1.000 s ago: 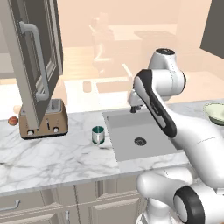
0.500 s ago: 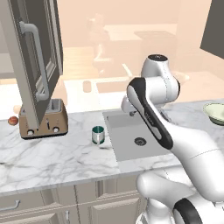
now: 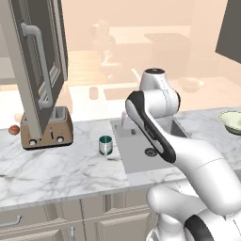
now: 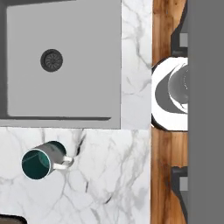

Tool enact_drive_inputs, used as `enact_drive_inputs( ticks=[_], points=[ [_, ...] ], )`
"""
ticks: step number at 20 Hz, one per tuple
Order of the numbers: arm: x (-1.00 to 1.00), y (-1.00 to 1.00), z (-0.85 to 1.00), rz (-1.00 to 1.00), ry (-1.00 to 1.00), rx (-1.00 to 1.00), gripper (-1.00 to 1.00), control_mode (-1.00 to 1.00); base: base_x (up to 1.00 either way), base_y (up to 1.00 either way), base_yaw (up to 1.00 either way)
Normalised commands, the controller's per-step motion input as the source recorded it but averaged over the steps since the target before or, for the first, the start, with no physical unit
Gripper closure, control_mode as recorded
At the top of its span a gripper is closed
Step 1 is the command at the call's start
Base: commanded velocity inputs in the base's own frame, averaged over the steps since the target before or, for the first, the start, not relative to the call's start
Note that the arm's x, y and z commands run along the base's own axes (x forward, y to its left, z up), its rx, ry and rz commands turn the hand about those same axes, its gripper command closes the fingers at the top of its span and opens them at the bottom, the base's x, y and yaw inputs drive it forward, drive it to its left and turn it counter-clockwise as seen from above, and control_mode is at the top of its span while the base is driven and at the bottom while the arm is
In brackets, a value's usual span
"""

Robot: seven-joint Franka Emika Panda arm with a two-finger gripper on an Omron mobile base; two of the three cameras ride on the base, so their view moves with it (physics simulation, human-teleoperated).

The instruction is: Pick the mug and place it in the sink. Pick the bowl and place it in the open cabinet and then close the cabinet.

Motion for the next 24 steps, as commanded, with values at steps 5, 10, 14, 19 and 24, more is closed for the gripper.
enact_drive_inputs(
  ticks=[5, 10, 14, 19, 24],
  points=[
    [0.0, 0.18, -0.37, -0.04, 0.14, 0.01, -1.0, -1.0, 0.0, 0.0, 0.0],
    [0.0, 0.21, -0.41, 0.0, 0.05, 0.0, -1.0, -1.0, 0.0, 0.0, 0.0],
    [0.0, 0.18, -0.45, -0.01, 0.03, 0.01, -1.0, -1.0, 0.0, 0.0, 0.0],
    [0.0, 0.27, -0.42, 0.0, 0.03, 0.01, -1.0, -1.0, 0.0, 0.0, 0.0],
    [0.01, 0.31, -0.32, 0.0, 0.01, 0.03, -1.0, -1.0, 0.0, 0.0, 0.0]
  ],
)
